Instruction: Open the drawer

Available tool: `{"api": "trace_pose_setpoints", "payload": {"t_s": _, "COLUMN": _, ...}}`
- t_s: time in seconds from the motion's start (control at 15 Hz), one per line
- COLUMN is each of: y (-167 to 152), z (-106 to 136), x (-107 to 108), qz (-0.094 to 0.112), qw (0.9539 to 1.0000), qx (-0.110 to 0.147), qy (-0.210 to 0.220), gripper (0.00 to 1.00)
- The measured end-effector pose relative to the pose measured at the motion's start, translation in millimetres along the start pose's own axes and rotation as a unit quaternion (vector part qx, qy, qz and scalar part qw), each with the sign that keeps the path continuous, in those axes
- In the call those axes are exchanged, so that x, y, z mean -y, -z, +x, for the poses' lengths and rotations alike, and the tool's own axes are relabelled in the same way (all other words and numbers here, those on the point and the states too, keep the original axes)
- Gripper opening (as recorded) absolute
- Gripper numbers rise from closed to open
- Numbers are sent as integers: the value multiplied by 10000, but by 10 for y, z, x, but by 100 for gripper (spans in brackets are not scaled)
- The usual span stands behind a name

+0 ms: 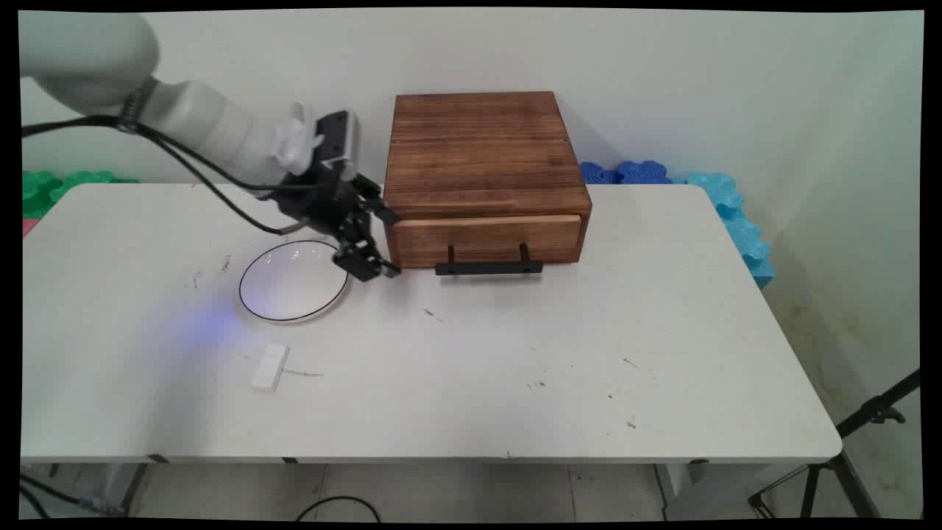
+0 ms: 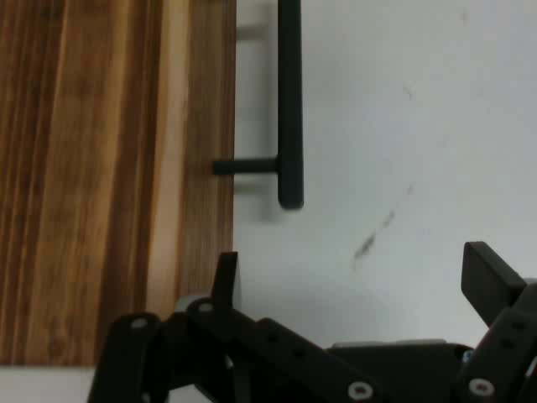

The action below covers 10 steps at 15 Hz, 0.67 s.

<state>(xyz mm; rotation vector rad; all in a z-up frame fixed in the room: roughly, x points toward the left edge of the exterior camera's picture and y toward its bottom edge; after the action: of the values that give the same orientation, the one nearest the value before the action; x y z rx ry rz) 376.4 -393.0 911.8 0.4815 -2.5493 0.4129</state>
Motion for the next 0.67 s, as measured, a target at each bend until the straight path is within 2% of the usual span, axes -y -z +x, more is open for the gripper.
{"api": "trace_pose_setpoints", "payload": {"t_s": 0.33, "y": -337, "z": 318, "x": -70, "qz": 123, "qw": 9999, "qx": 23, "qy": 32, "gripper": 100}}
{"api": "trace_pose_setpoints", "payload": {"t_s": 0.67, "y": -641, "z": 498, "x": -119, "qz": 210, "qw": 9998, "qx": 59, "qy": 42, "gripper": 100}}
